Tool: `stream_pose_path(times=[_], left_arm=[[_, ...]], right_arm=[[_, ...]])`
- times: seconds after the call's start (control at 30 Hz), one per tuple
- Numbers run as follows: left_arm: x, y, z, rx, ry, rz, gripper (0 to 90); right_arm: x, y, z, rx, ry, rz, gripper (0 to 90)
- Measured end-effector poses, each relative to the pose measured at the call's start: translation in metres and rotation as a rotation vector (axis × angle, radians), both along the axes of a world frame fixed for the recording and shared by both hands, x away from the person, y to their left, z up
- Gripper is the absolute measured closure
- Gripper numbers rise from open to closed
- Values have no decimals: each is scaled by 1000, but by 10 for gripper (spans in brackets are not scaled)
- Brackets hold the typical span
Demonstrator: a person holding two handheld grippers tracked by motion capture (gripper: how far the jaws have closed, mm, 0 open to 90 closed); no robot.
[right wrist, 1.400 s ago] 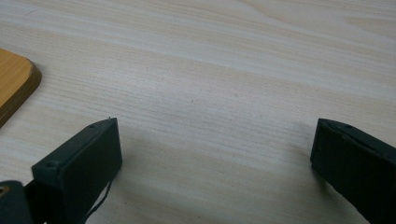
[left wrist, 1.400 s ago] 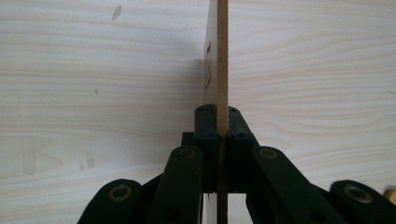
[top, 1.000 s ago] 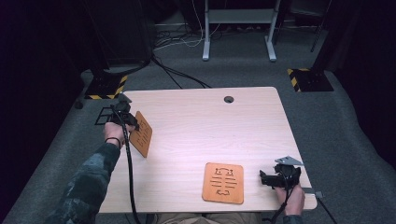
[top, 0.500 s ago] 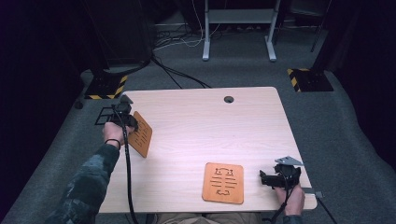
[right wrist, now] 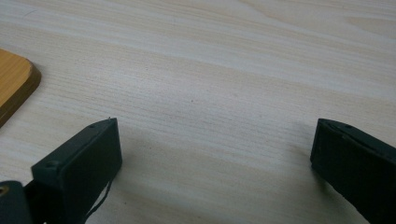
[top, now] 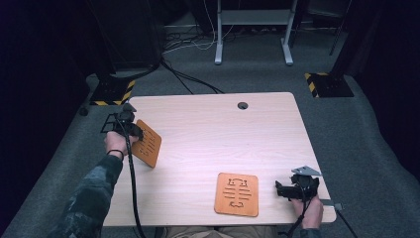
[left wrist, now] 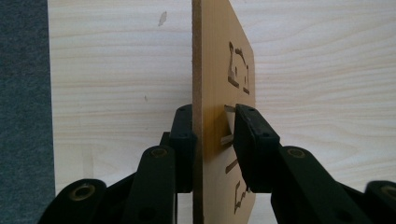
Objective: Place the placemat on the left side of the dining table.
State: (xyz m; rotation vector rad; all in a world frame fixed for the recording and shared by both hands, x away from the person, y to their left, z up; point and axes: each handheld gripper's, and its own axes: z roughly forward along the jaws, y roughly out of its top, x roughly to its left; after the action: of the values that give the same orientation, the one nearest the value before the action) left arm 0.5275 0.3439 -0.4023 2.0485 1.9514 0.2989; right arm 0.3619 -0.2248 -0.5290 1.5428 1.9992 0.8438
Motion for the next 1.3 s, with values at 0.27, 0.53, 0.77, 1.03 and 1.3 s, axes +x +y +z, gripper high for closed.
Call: stream_pose_path(times=[0.27,0.53,0.77,1.03,1.3], left_arm=[[0,6,-4,7,-7,-3,655],[1,16,-9,-1,7,3,622],[-1,22,-13,-20,-13,5,608],[0,33,-19,-49,-5,15,586],[1,37,-24,-67,-3,10,571]], right_arm=[[0,0,0,0,0,0,11],[0,0,0,0,1,0,11],[0,0,0,0,1,-1,11],[0,0,0,0,1,-1,11],[0,0,0,0,2,-1,11]])
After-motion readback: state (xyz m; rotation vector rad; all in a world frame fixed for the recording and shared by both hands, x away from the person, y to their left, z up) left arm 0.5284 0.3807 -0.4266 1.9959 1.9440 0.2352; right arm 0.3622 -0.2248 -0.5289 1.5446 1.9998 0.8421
